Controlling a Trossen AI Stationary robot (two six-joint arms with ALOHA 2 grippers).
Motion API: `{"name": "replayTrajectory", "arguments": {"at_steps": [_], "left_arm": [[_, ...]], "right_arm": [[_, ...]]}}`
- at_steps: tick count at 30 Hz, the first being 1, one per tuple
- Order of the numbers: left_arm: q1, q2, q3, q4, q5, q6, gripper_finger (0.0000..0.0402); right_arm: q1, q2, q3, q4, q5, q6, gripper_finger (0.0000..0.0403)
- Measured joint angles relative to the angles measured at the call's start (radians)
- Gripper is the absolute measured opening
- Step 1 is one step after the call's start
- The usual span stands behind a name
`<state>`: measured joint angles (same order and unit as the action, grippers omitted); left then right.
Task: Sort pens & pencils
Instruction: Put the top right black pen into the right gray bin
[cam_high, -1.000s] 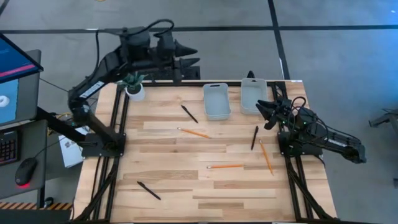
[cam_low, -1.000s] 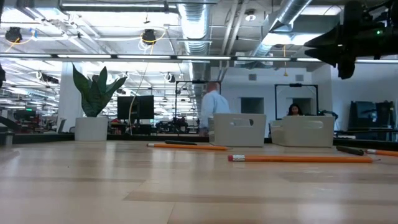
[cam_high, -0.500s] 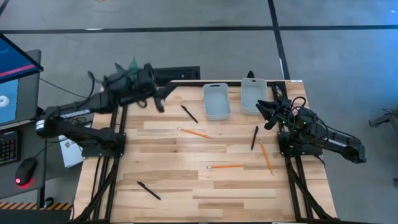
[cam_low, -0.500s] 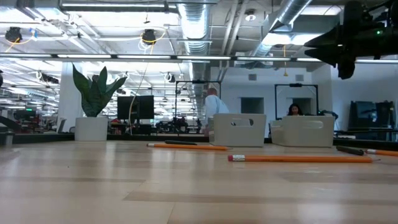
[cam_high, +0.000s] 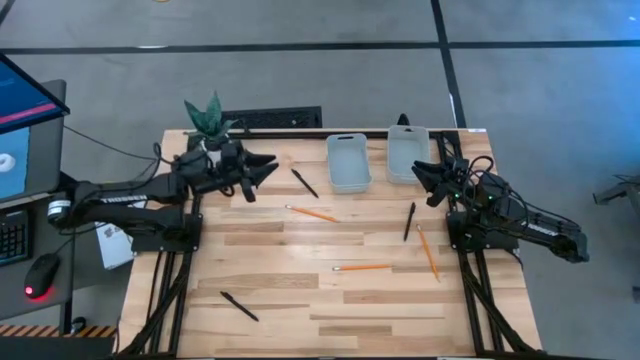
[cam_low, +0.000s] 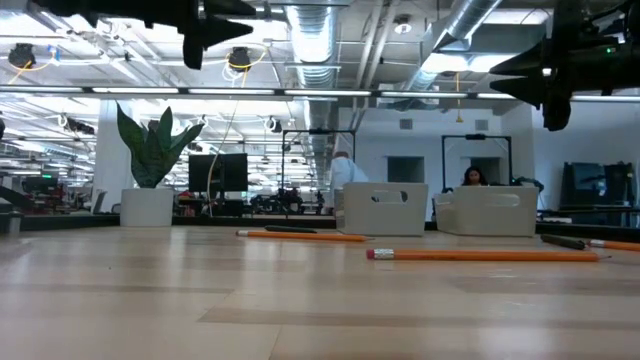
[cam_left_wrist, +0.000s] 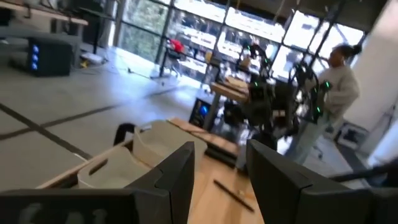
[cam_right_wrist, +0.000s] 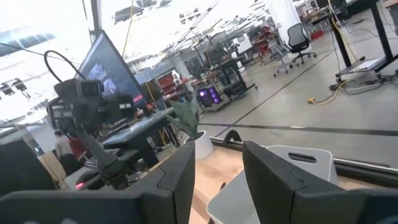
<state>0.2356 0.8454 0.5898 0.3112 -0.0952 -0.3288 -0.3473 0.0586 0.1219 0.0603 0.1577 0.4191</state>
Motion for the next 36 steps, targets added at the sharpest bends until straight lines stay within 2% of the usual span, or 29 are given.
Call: {"name": "replayTrajectory", "arguments": {"at_steps": [6,13,22,25,28,31,33,36], "left_arm": [[-0.013,0.005,-0.007,-0.024,0.011,0.108,0.0135],[-0.053,0.005,-0.007,-0.035,0.009,0.212,0.0135],[-0.053,0.005,-0.007,-0.089,0.053,0.207,0.0135],[-0.053,-0.004,-0.072,0.021,0.056,0.205,0.0135],[-0.047,-0.031,-0.204,0.214,0.052,0.151,0.0135],[-0.035,-0.069,-0.32,0.394,0.033,0.11,0.0135],[-0.023,-0.099,-0.362,0.433,0.009,0.099,0.0135],[-0.01,-0.136,-0.383,0.394,-0.01,0.064,0.0135]], "right_arm": [[-0.002,0.0,0.0,0.0,0.0,0.014,0.0156],[0.0,0.0,0.0,-0.003,-0.003,0.234,0.0156],[0.001,0.001,0.023,-0.004,-0.033,0.223,0.0156],[0.001,0.019,0.088,-0.035,-0.042,0.185,0.0156],[0.001,0.057,0.189,-0.142,-0.043,0.155,0.0156],[0.001,0.125,0.315,-0.326,-0.045,0.16,0.0156],[0.001,0.188,0.404,-0.466,-0.045,0.19,0.0156],[0.001,0.296,0.528,-0.642,-0.052,0.257,0.0156]]}}
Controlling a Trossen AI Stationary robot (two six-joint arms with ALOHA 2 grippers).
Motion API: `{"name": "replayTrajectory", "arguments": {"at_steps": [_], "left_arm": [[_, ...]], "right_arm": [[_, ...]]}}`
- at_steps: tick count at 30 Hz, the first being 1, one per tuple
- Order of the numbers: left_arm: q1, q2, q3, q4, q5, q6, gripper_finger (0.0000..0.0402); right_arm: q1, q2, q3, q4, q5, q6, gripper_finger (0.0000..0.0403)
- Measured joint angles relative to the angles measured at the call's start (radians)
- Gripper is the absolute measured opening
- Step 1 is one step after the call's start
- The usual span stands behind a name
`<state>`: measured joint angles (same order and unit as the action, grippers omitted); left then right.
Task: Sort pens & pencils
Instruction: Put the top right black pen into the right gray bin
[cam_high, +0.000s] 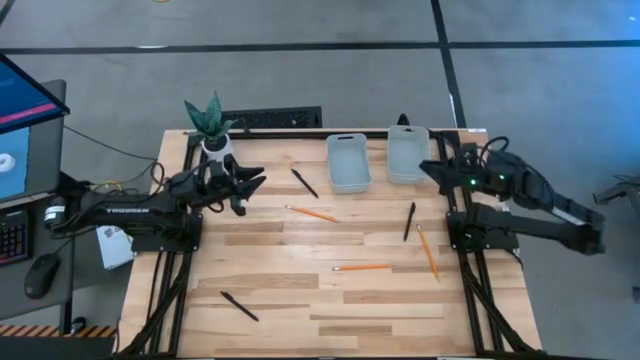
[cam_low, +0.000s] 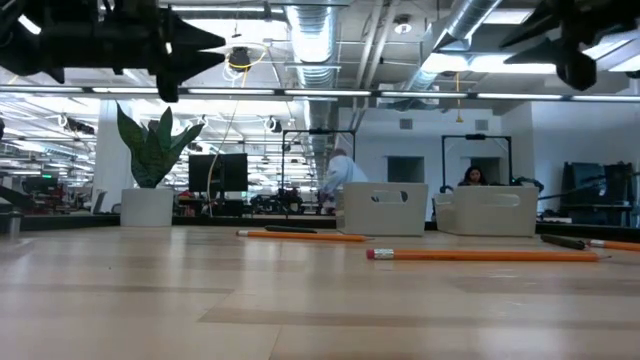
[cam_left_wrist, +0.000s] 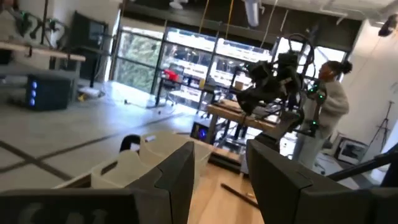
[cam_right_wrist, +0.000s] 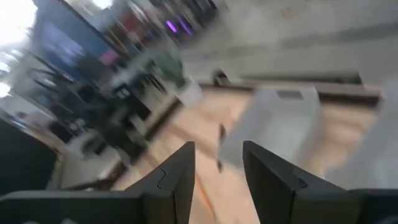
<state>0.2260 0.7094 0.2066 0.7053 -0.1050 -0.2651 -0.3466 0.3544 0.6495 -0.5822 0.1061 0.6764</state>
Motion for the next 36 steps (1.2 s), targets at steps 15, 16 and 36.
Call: {"name": "replayTrajectory", "arguments": {"at_steps": [15,16,36], "left_arm": [[0.002,-0.012,0.0,-0.027,-0.007,0.043,0.0135],[0.002,-0.012,0.0,-0.03,-0.007,0.044,0.0135],[0.002,-0.012,0.001,-0.107,0.057,0.043,0.0135]], "right_arm": [[0.087,0.486,0.435,-0.646,-0.164,0.305,0.0156],[0.102,0.509,0.443,-0.676,-0.169,0.334,0.0156],[0.257,0.72,0.309,-0.713,-0.052,0.536,0.0156]]}}
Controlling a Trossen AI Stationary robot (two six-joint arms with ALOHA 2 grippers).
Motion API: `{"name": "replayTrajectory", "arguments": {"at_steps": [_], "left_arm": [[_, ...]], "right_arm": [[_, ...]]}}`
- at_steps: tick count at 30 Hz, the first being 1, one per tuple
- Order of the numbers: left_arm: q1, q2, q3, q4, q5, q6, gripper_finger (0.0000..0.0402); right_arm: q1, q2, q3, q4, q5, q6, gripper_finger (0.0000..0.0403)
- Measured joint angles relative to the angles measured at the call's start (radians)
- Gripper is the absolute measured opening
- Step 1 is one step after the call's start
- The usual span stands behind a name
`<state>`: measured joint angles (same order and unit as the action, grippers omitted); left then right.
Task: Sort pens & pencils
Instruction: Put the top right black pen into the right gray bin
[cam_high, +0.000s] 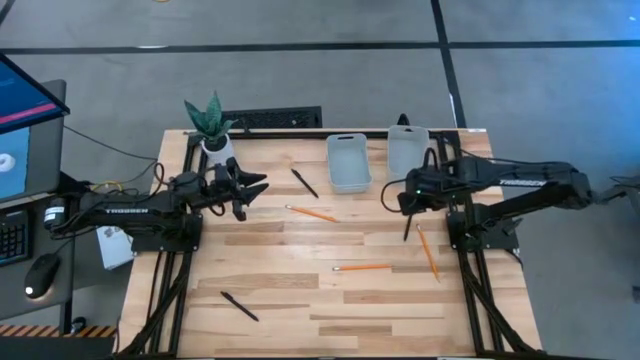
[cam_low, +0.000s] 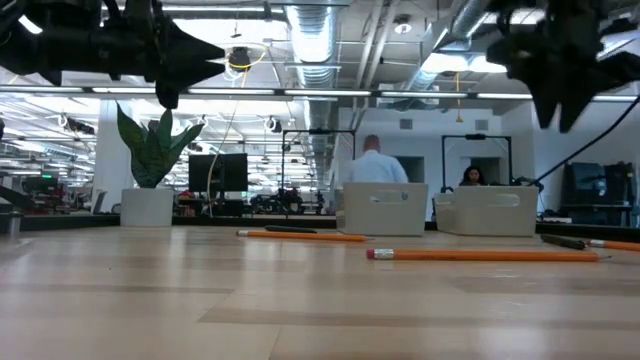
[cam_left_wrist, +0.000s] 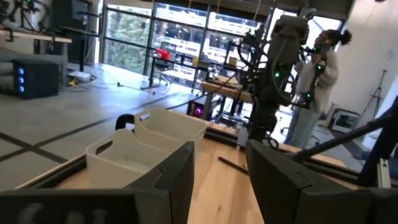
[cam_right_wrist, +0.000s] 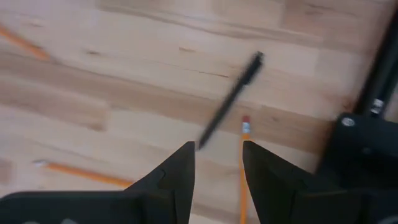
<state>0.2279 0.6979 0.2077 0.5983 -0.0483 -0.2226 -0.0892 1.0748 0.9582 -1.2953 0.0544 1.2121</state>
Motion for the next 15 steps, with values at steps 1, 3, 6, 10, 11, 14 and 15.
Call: {"name": "replayTrajectory", "arguments": {"at_steps": [1,3,6,10,11,14,15], "left_arm": [[0.0,0.0,0.0,-0.007,0.0,0.0,0.0135],[0.0,0.0,0.0,-0.018,0.0,0.0,0.0135],[0.0,0.0,0.0,-0.02,0.0,-0.001,0.0135],[0.0,0.0,0.0,-0.019,-0.005,-0.001,0.0135],[0.0,0.0,0.0,-0.019,-0.009,-0.001,0.0135],[0.0,0.0,0.0,-0.02,-0.01,-0.001,0.0135],[0.0,0.0,0.0,-0.021,-0.01,-0.001,0.0135]], "right_arm": [[-0.004,-0.008,-0.024,0.003,0.0,0.005,0.0156],[-0.011,-0.032,-0.075,0.01,0.0,0.019,0.0156],[-0.019,-0.084,-0.156,0.078,0.0,0.024,0.0156],[-0.033,-0.167,-0.265,0.253,-0.002,0.045,0.0156],[-0.037,-0.184,-0.29,0.284,-0.001,0.046,0.0156],[-0.051,-0.206,-0.353,0.325,-0.001,0.074,0.0156],[-0.053,-0.206,-0.369,0.323,-0.001,0.092,0.0156]]}}
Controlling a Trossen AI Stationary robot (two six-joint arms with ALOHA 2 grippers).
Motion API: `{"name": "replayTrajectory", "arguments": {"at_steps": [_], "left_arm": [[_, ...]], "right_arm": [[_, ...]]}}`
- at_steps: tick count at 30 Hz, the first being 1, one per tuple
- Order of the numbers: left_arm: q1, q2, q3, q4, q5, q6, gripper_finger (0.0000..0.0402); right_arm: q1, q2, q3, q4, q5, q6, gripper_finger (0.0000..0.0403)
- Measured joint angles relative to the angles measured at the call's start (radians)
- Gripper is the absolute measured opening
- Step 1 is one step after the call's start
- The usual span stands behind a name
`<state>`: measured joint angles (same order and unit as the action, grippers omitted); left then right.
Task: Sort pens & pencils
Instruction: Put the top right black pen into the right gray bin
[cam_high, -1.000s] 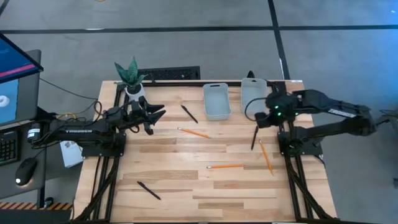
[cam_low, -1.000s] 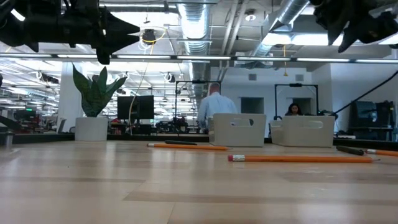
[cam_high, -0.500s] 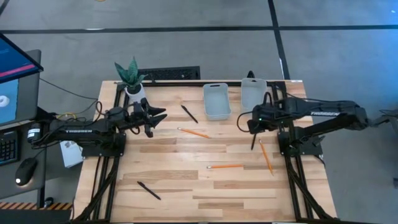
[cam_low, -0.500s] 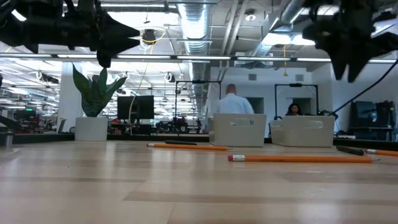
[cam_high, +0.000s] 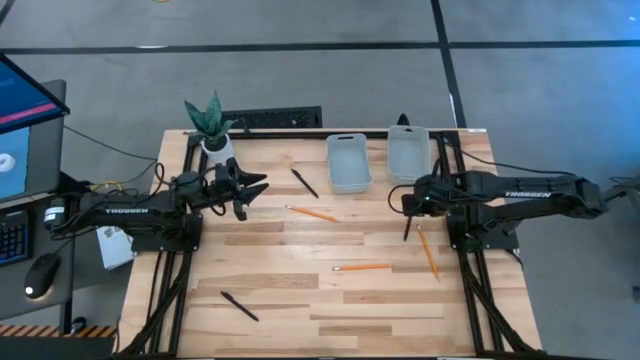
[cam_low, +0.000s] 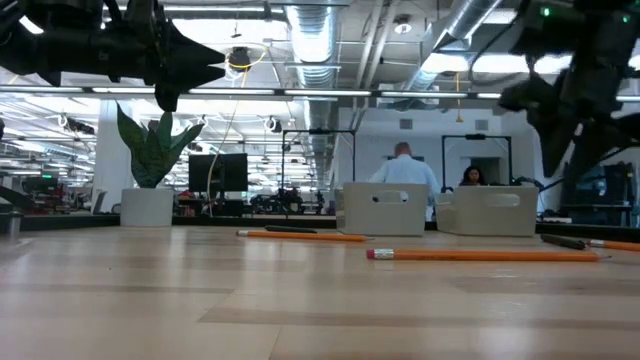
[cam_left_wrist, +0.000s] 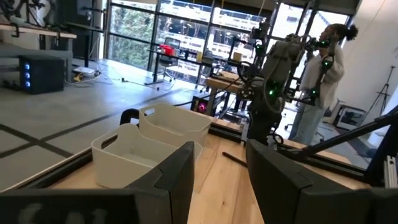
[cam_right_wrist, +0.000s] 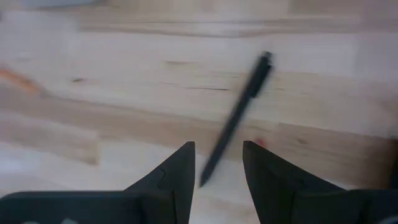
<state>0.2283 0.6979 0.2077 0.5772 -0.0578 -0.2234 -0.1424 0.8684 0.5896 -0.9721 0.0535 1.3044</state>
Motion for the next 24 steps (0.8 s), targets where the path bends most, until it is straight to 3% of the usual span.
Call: {"name": "replayTrajectory", "arguments": {"at_steps": [11,24], "left_arm": [[0.0,0.0,0.0,-0.004,-0.012,0.001,0.0135],[0.0,0.0,0.0,-0.01,-0.037,0.01,0.0135]], "right_arm": [[-0.011,0.003,-0.104,0.163,0.072,0.042,0.0156],[-0.011,0.056,-0.105,0.165,0.088,0.079,0.0156]]}}
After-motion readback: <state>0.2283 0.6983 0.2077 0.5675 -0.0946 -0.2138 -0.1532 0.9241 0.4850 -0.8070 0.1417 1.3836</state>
